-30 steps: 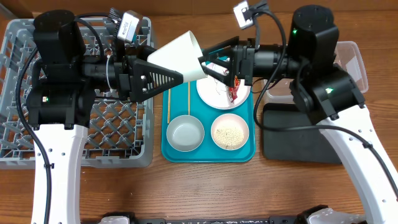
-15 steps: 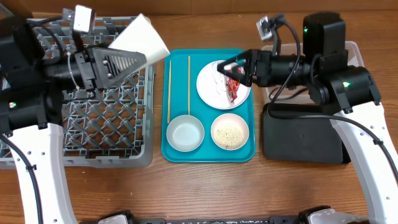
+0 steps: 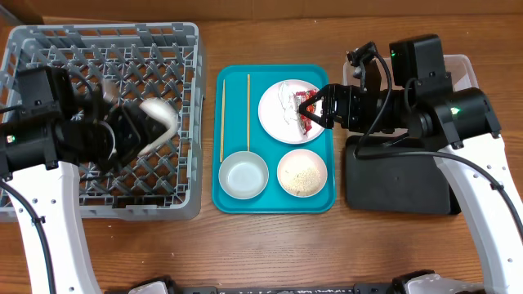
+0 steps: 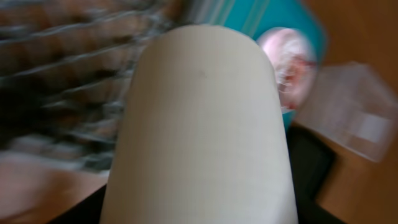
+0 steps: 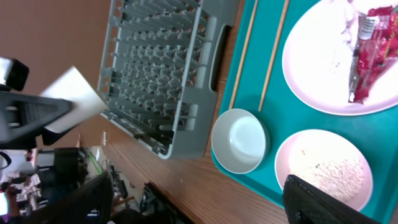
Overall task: Sort waste into correct bins and load items into the dishwasher
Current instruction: 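Lower the cup into the dish rack with the left gripper and release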
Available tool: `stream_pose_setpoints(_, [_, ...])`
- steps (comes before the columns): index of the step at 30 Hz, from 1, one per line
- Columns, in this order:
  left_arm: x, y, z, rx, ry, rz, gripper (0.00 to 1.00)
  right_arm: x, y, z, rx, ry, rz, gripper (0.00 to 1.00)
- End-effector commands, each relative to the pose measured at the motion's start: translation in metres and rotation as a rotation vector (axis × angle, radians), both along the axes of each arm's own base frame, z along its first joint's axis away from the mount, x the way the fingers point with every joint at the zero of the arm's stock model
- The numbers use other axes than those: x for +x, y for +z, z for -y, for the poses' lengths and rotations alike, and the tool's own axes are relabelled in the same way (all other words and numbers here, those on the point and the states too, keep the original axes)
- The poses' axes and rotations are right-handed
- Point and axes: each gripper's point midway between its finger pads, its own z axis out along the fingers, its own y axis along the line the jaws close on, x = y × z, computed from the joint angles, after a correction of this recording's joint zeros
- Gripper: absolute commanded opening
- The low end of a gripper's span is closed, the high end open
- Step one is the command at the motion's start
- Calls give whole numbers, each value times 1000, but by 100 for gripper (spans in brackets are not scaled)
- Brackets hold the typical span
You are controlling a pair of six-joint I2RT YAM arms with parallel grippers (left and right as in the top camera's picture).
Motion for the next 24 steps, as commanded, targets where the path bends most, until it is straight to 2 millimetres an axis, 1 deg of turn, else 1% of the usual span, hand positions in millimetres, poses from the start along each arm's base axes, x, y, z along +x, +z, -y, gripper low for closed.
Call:
stream_pose_setpoints(1, [-43,-16,-98,530,260,-238,47,-7,10,-1,-21,19,52,89])
stream_pose_setpoints(2, [-51,-16,-106,574,301,-273,50,-8,9,-2,-23,22,51,89])
stream_pose_setpoints(3, [-55,-16,-110,595,323,-291,52,-8,9,-3,-23,25,50,89])
stream_pose_setpoints(7, [-56,-28,-111,586,353,-315,54,-10,9,-4,-24,30,47,89])
stream_pose_setpoints(8, [-55,-34,-108,569,345,-320,54,-11,8,-4,-25,30,43,89])
stream_pose_setpoints(9, [-50,-49,-101,520,320,-319,53,-11,7,-3,-31,27,37,89])
stream_pose_setpoints(16, [-31,-105,-67,328,202,-289,51,-11,4,0,-49,15,34,90])
stream_pose_setpoints(19, [-31,-125,-64,308,195,-300,51,-11,4,0,-48,16,34,90])
stream_pose_setpoints(20, [-31,-131,-63,306,193,-306,53,-11,4,0,-49,16,33,90])
stream_pose_setpoints(22, [-34,-141,-61,292,187,-324,54,-11,3,0,-50,16,29,90])
stream_pose_setpoints(24, [-35,-147,-56,267,179,-334,55,-11,3,0,-50,16,28,90])
